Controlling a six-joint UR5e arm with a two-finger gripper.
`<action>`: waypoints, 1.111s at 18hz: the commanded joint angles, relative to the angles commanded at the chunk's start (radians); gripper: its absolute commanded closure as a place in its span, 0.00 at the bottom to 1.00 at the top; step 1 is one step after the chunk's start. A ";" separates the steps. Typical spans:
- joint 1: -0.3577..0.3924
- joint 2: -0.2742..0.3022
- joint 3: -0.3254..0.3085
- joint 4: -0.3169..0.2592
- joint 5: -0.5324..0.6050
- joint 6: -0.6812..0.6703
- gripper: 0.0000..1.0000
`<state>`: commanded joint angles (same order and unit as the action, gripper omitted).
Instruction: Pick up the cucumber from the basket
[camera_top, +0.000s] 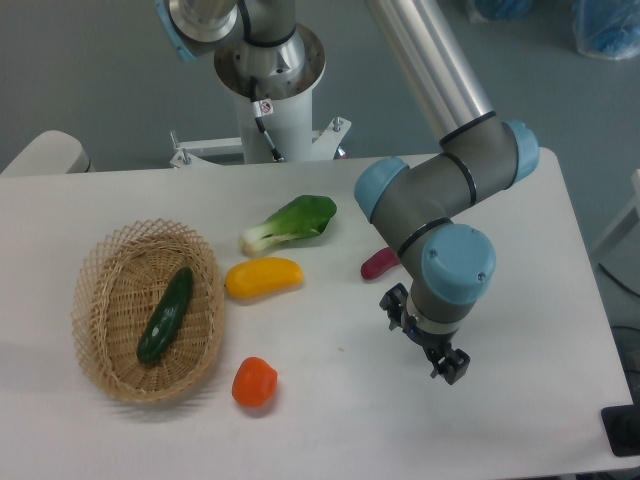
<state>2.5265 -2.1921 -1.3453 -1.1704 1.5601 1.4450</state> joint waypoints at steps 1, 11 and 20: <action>-0.002 0.000 -0.002 -0.002 0.000 -0.002 0.00; -0.072 0.018 -0.015 -0.014 0.003 -0.105 0.00; -0.227 0.146 -0.163 -0.012 -0.032 -0.397 0.00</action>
<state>2.2996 -2.0465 -1.5078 -1.1827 1.5279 1.0480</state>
